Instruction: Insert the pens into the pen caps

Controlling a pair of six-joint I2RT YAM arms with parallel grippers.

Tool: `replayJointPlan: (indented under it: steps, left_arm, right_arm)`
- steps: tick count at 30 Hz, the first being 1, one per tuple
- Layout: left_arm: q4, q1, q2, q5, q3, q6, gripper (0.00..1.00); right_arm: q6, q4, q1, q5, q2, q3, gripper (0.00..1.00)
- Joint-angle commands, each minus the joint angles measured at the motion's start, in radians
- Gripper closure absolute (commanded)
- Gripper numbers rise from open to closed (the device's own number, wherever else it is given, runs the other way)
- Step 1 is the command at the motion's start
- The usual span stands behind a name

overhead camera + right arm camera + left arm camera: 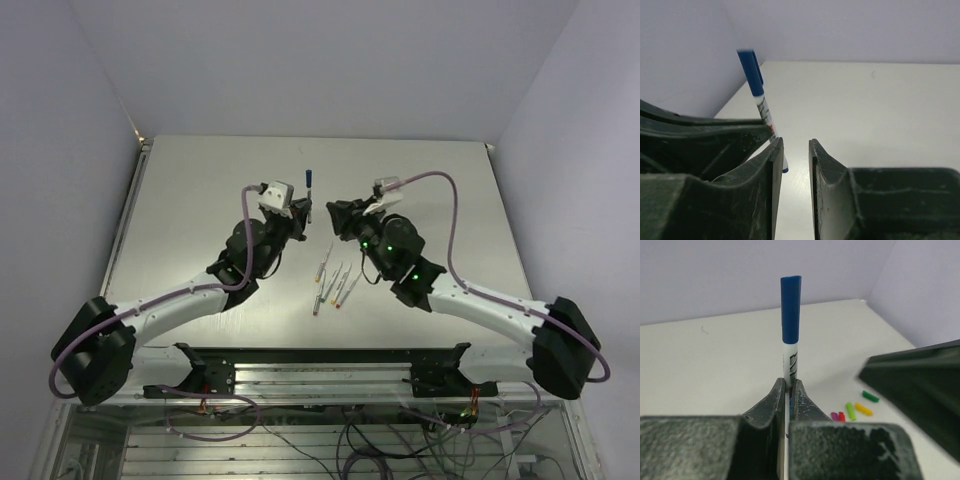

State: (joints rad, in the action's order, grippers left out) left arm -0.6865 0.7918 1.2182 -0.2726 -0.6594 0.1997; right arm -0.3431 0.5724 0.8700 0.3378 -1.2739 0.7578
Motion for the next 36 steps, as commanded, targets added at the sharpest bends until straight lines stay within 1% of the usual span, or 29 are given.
replayJointPlan:
  steps: [1, 4, 5, 8, 12, 16, 20, 25, 27, 30, 33, 36]
  left_arm:
    - [0.116, -0.016, 0.073, -0.12, -0.083, -0.035, 0.93]
    - [0.228, -0.052, 0.153, -0.168, -0.145, -0.011, 0.93]
    - [0.27, -0.068, 0.184, -0.184, -0.178, 0.005, 0.93]
    - [0.388, -0.125, 0.274, -0.189, -0.241, 0.067, 0.93]
    - [0.509, -0.2, 0.379, -0.135, -0.304, 0.147, 0.93]
    - [0.577, -0.229, 0.472, -0.096, -0.35, 0.173, 0.93]
    - [0.621, -0.247, 0.54, -0.075, -0.394, 0.188, 0.93]
    - [0.598, -0.29, 0.598, -0.02, -0.409, 0.211, 0.93]
    - [0.596, -0.306, 0.624, -0.009, -0.422, 0.219, 0.93]
    - [0.597, -0.323, 0.664, 0.004, -0.448, 0.231, 0.93]
    - [0.599, -0.343, 0.712, 0.034, -0.478, 0.243, 0.9]
    - [0.6, -0.356, 0.759, 0.063, -0.509, 0.266, 0.83]
  right_arm:
    - [-0.005, -0.101, 0.0, 0.214, 0.094, -0.036, 0.73]
    - [-0.047, -0.194, -0.001, 0.301, 0.147, -0.058, 0.7]
    - [-0.06, -0.222, -0.002, 0.32, 0.163, -0.063, 0.68]
    - [-0.091, -0.31, -0.001, 0.352, 0.197, -0.068, 0.64]
    - [-0.121, -0.397, -0.002, 0.373, 0.216, -0.063, 0.64]
    - [-0.146, -0.413, -0.001, 0.371, 0.235, -0.086, 0.61]
    - [-0.169, -0.431, -0.002, 0.366, 0.235, -0.095, 0.58]
    - [-0.2, -0.453, -0.001, 0.361, 0.22, -0.093, 0.52]
    - [-0.209, -0.459, -0.002, 0.365, 0.22, -0.096, 0.48]
    - [-0.222, -0.462, -0.002, 0.366, 0.218, -0.103, 0.45]
    - [-0.218, -0.454, -0.001, 0.355, 0.212, -0.11, 0.43]
    - [-0.217, -0.461, -0.002, 0.353, 0.199, -0.107, 0.4]
